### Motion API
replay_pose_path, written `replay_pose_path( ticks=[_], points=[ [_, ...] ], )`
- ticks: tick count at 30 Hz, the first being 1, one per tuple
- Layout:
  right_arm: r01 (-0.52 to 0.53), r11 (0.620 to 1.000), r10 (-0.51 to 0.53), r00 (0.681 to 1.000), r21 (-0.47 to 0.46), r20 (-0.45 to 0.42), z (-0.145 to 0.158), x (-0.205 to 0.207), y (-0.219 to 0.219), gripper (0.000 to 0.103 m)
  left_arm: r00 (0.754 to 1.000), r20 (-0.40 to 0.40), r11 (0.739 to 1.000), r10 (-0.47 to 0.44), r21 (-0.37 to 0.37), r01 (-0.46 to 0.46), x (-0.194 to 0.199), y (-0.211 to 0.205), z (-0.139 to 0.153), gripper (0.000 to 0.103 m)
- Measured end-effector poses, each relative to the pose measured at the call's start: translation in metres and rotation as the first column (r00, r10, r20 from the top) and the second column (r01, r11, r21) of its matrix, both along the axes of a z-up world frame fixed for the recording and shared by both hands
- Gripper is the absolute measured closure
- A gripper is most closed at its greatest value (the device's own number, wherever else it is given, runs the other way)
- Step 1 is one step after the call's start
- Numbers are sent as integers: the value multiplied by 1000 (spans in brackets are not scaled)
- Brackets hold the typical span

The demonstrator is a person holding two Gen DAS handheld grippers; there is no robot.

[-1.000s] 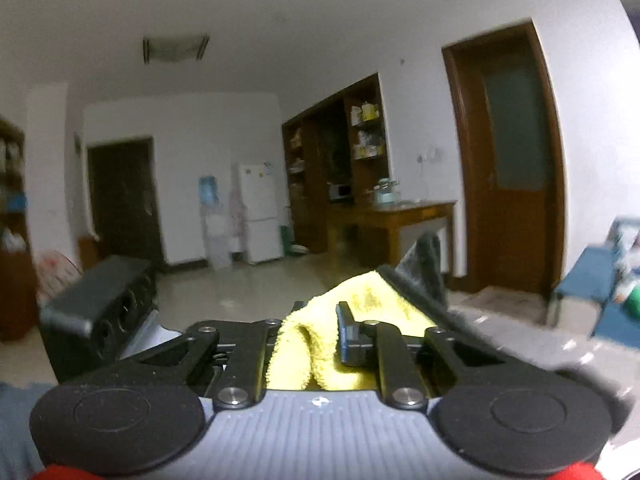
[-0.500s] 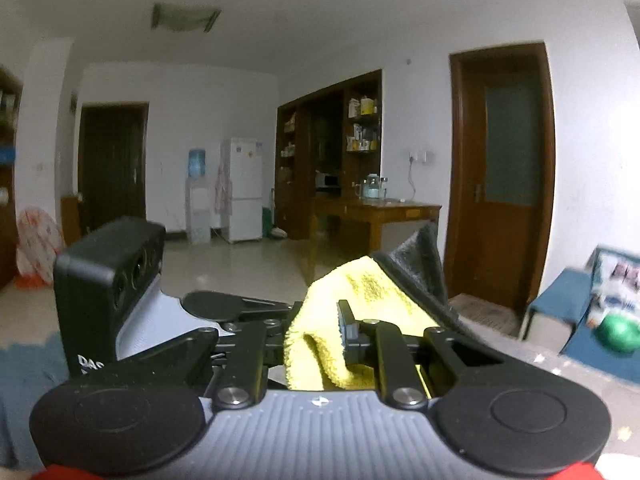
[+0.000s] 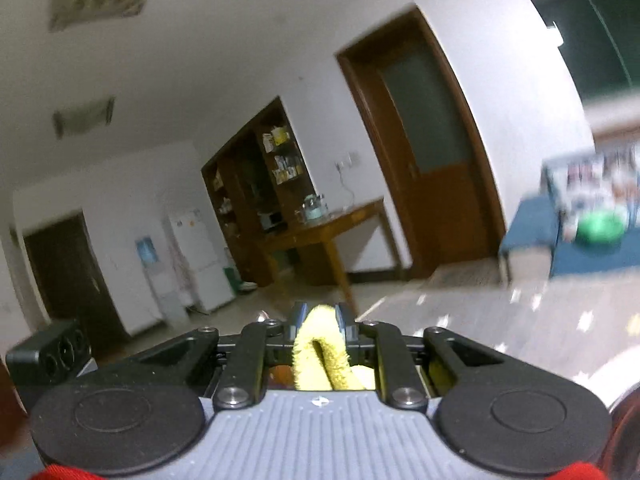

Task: Clean container

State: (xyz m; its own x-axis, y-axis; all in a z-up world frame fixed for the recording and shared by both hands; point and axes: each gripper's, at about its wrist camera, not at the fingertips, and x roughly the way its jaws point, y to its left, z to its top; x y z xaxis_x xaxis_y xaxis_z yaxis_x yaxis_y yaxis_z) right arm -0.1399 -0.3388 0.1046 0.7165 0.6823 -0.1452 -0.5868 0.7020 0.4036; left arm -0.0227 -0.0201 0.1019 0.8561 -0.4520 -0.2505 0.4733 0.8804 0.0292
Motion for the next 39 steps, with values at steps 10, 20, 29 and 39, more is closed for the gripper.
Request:
replay_pose_path(
  ticks=[10, 20, 29, 39],
  points=[
    [-16, 987, 63, 953, 159, -297, -75, 35, -34, 87, 1000, -11, 1000, 4, -21, -5, -2, 1, 4, 46],
    [-107, 958, 40, 969, -265, -245, -66, 40, 10, 87, 1000, -3, 1000, 7, -10, -7, -4, -4, 2, 46],
    [-197, 893, 113, 968, -405, -224, -63, 17, 22, 87, 999, -28, 1000, 21, -10, -21, -4, -8, -2, 38],
    [-190, 891, 85, 962, -413, -260, -68, 32, 24, 87, 996, -59, 996, 62, -61, -66, -17, 1, -9, 21]
  ],
)
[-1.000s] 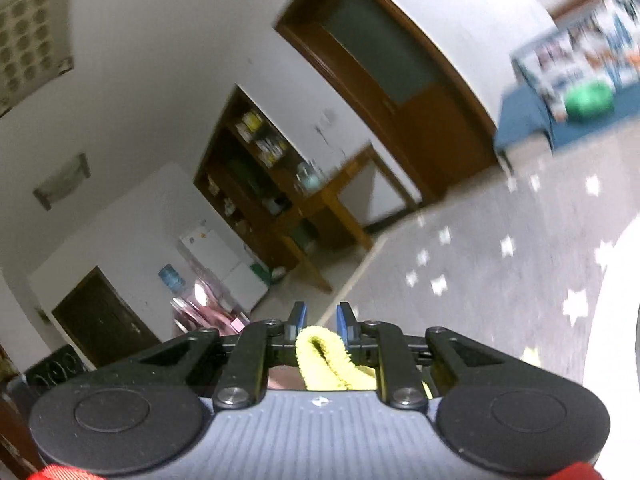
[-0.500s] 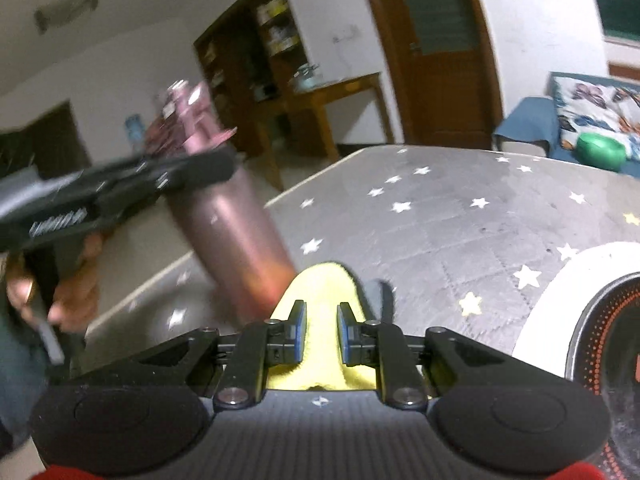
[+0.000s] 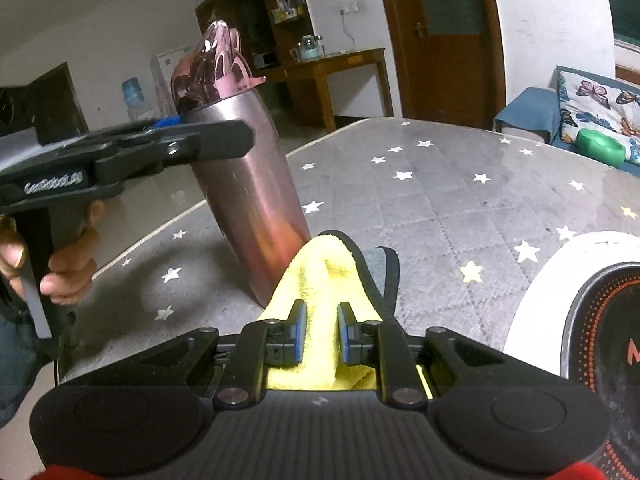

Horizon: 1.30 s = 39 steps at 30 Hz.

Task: Clean container
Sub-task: 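Hold the thermos with the left gripper while the right gripper wipes its body again, then lower the thermos toward the table with the left gripper and open it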

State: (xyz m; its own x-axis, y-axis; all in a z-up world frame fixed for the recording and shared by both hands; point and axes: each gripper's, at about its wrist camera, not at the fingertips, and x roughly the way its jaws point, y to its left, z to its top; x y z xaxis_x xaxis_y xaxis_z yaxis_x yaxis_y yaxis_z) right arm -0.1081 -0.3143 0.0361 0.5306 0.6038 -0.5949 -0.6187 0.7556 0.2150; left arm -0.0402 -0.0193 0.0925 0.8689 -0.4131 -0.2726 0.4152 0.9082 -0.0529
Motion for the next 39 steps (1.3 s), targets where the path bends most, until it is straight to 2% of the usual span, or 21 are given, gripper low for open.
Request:
replay_pose_path(
  ticks=[2, 4, 7, 8, 10, 12, 15, 18, 22, 24, 30, 39],
  points=[
    [3, 1000, -3, 1000, 3, 1, -1, 2, 0, 87, 1000, 2, 1000, 13, -25, -13, -5, 6, 1, 19],
    [6, 1000, -6, 1000, 5, -2, 0, 4, 0, 87, 999, 13, 998, 30, -48, -30, -13, 12, 3, 13],
    [17, 1000, -17, 1000, 8, -1, 3, 6, 0, 87, 998, 38, 997, 49, -60, -46, -24, 18, 5, 7],
    [19, 1000, -19, 1000, 7, 0, 3, 6, 0, 87, 998, 43, 997, 55, -62, -52, -28, 20, 5, 1],
    [22, 1000, -22, 1000, 4, 11, 5, 5, 1, 87, 996, 43, 996, 77, -56, -74, -33, 25, 3, 0],
    [27, 1000, -27, 1000, 3, 16, 6, 6, 0, 87, 994, 23, 994, 105, -44, -104, -36, 29, -4, 0],
    [32, 999, -32, 999, 8, 15, 6, 6, -2, 87, 984, -52, 984, 169, -49, -171, -31, 38, -16, 0],
    [42, 999, -42, 999, 19, 13, 5, 4, -4, 87, 960, -138, 966, 246, -46, -254, -22, 47, -30, 0],
    [46, 999, -47, 999, 26, 12, 6, -3, -4, 87, 913, -239, 937, 330, -30, -347, -9, 57, -45, 0],
    [49, 998, -49, 999, 28, 9, 5, -4, -4, 87, 901, -251, 929, 355, -16, -370, -5, 59, -49, 0],
    [64, 997, -64, 998, 44, 2, 1, -6, -7, 87, 839, -308, 888, 448, 45, -458, 5, 56, -67, 0],
    [68, 997, -68, 998, 41, 16, 0, -10, -4, 87, 765, -332, 831, 551, 134, -540, 20, 50, -78, 0]
  ],
)
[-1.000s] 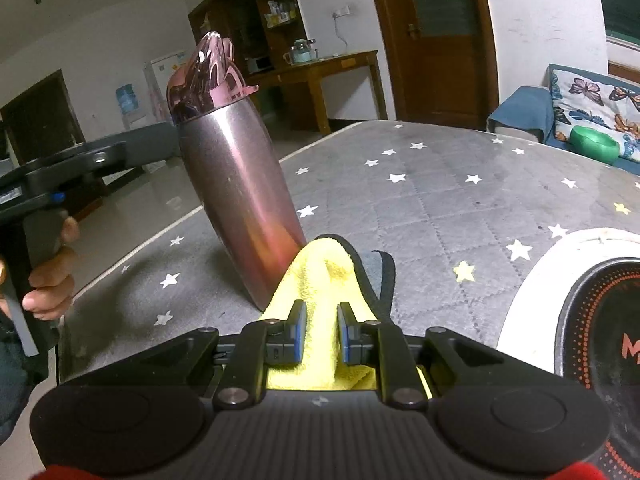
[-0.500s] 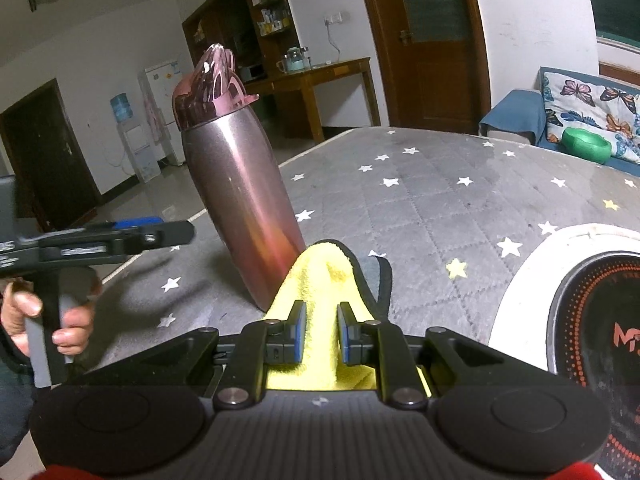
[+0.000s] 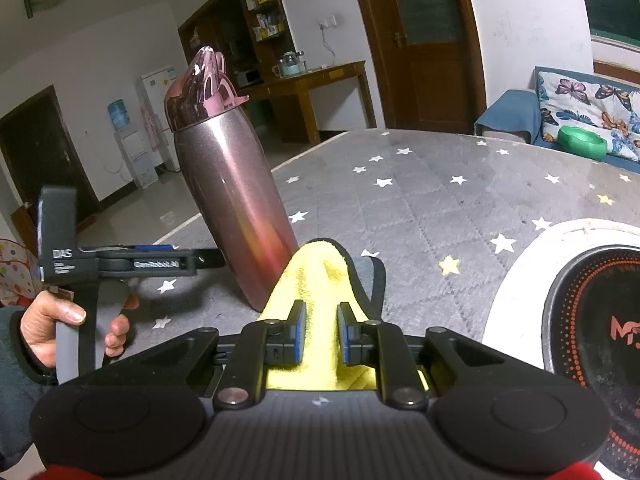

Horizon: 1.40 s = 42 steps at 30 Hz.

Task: Clean container

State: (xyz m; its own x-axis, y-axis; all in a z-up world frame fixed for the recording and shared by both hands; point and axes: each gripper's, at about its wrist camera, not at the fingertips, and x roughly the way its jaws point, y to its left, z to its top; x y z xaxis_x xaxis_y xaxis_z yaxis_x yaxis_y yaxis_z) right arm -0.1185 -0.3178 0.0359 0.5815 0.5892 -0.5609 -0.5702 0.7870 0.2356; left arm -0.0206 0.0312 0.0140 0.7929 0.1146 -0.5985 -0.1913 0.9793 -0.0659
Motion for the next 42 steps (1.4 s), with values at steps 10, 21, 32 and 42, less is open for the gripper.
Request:
replay_pose_path(
  ticks=[10, 21, 32, 42],
  points=[
    [2, 1000, -2, 1000, -5, 6, 0, -3, 1, 87, 997, -58, 997, 52, 65, -48, 14, -4, -7, 0],
    [2, 1000, -2, 1000, -10, 9, -1, -3, -2, 87, 997, -57, 997, 50, 67, -46, 23, -2, -14, 0],
    [2, 1000, -2, 1000, 4, 10, 0, -7, -3, 87, 997, -57, 997, 49, 68, -45, 26, 1, -16, 0],
    [2, 1000, -2, 1000, 9, 9, -1, -13, -4, 87, 997, -58, 997, 48, 67, -44, 26, 4, -15, 0]
  ],
)
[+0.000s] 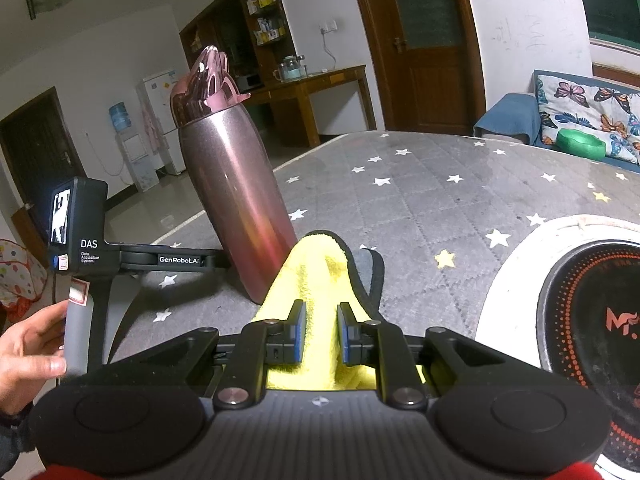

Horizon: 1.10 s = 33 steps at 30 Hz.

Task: Clean container

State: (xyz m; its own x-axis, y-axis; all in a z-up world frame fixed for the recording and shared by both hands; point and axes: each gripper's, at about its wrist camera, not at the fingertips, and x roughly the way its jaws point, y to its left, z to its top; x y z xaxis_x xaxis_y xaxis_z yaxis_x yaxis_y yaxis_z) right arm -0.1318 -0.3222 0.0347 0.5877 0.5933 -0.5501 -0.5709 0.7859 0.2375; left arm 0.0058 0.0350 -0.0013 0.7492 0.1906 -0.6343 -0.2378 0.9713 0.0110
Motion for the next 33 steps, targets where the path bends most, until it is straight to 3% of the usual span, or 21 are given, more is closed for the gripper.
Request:
replay_pose_path(
  ticks=[33],
  points=[
    [26, 999, -25, 1000, 40, -15, -6, -7, 13, 87, 1000, 0, 1000, 3, 2, -3, -2, -5, -1, 0]
  ],
)
